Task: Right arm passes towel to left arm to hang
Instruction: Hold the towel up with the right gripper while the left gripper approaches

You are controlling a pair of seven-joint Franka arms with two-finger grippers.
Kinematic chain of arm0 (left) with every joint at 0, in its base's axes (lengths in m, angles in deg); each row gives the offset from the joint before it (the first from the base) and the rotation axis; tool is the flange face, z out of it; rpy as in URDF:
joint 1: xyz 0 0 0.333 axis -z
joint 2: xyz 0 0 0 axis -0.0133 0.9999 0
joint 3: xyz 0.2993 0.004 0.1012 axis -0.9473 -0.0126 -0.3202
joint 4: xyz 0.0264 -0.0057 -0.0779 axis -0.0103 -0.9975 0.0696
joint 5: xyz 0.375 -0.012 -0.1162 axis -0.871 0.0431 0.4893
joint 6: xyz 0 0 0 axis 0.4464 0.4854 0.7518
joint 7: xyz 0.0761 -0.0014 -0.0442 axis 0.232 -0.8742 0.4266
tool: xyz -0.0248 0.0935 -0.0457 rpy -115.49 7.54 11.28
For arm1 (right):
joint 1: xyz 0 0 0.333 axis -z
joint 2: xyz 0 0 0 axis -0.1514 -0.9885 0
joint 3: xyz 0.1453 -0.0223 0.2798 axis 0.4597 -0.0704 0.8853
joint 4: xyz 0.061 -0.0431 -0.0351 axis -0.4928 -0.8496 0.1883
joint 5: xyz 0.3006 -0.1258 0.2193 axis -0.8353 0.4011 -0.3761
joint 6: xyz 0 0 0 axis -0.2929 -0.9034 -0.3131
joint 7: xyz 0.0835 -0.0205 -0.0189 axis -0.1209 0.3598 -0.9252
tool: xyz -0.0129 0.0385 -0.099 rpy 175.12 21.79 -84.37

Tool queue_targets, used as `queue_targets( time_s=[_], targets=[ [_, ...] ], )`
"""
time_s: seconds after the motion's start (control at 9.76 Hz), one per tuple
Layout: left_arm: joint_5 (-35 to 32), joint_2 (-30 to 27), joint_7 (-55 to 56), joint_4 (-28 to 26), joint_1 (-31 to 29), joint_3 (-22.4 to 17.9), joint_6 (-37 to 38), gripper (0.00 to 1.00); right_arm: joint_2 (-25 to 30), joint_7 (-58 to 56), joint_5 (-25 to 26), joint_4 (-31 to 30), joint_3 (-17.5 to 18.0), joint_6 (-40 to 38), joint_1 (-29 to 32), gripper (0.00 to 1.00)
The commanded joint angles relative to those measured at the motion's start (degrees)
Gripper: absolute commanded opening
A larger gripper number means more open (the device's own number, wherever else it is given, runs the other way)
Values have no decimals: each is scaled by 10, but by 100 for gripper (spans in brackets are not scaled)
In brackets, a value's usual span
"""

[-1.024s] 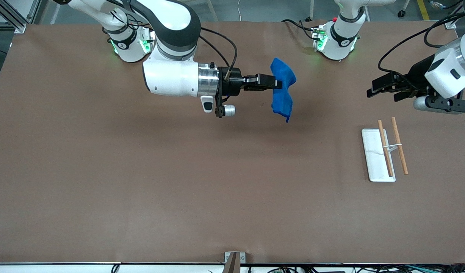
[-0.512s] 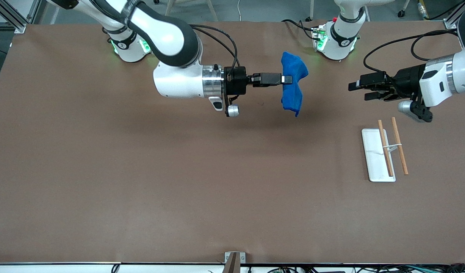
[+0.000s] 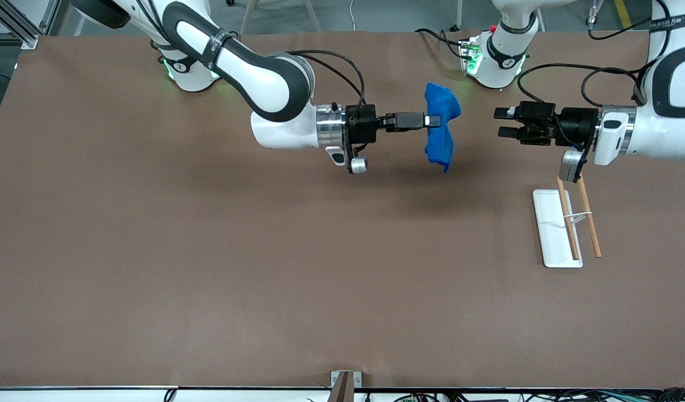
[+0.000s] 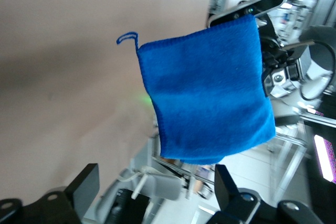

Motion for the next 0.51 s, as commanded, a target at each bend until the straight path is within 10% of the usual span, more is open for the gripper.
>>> queue_targets(
  time_s=[0.0, 0.41],
  targets=[
    [35, 52, -60, -16, -7, 3, 14, 96, -1, -21, -31, 7, 6, 3, -1, 1],
    [164, 58, -167, -112, -2, 4, 12, 96, -2, -26, -48, 21, 5, 3, -12, 1]
  ],
)
